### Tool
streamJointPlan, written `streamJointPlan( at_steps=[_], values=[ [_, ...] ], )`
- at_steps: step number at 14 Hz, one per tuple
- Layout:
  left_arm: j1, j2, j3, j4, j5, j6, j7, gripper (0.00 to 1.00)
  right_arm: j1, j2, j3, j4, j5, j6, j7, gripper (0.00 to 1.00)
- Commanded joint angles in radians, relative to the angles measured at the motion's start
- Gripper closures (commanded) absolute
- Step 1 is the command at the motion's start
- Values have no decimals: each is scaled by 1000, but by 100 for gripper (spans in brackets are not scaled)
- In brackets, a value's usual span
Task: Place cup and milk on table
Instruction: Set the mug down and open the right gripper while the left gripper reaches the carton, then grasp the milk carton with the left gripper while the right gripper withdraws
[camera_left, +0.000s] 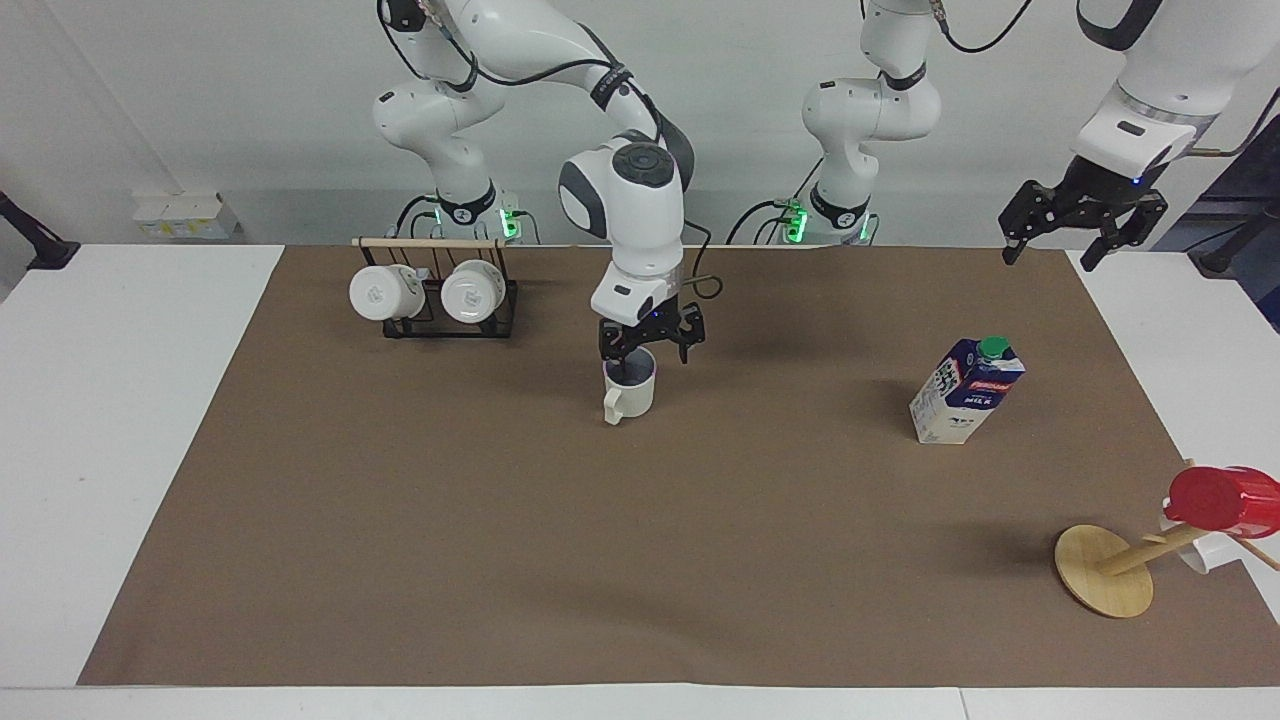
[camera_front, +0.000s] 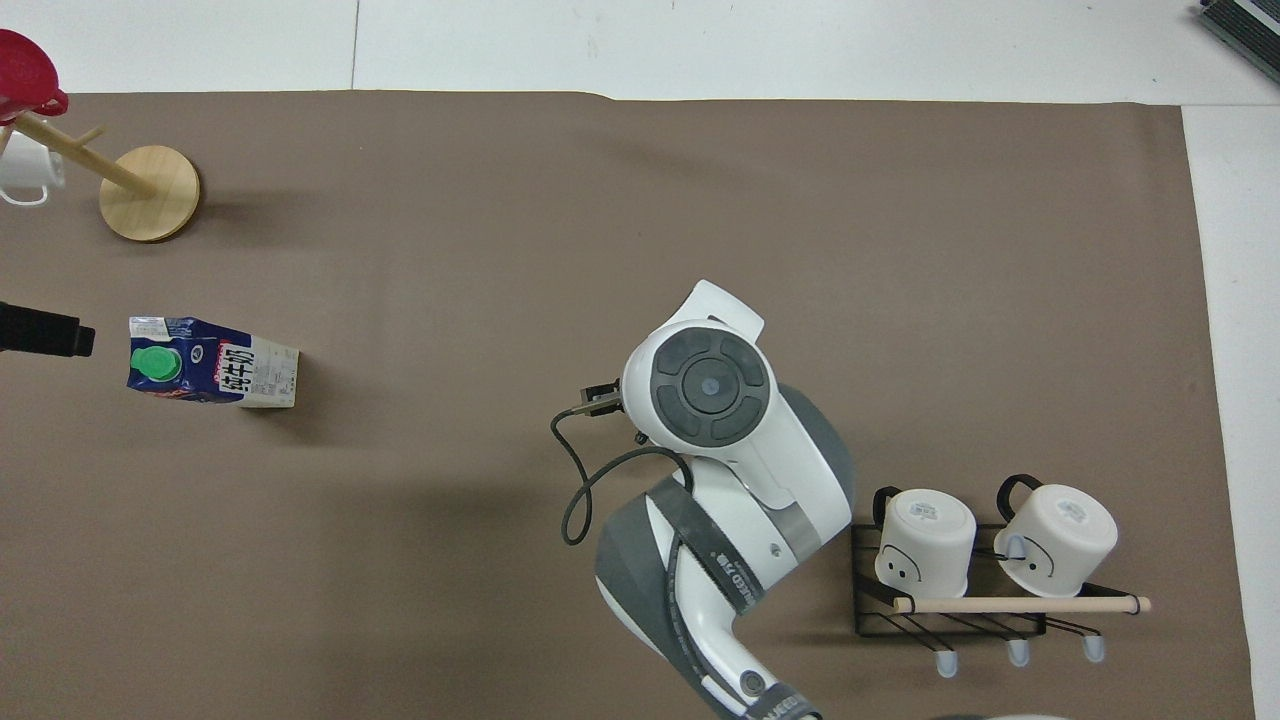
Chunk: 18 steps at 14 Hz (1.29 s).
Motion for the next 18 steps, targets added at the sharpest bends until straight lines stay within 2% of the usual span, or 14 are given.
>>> streamJointPlan(
  at_steps=[1,3,7,12,15,18],
  values=[
    [-8,-5,6,-67,-3,77,6,0,-49,-72,7,0,7,-84,8,0],
    [-7,-1,6,-110,-4,152,8,0,-81,-113,7,0,7,-147,8,0],
    [-6,-1,6,-262,-4,318,8,0,-142,-167,5,0,7,-259,-1,0],
    [-3,65,8,-290,-4,395,8,0,-274,-248,1,0,5,-362,-80,0],
    [7,68,8,-343,-4,460,8,0,-363,-302,-4,1,5,-402,-100,0],
    [7,101,6,-354,-4,485,8,0,-452,-349,-4,1,5,-497,-180,0]
  ],
)
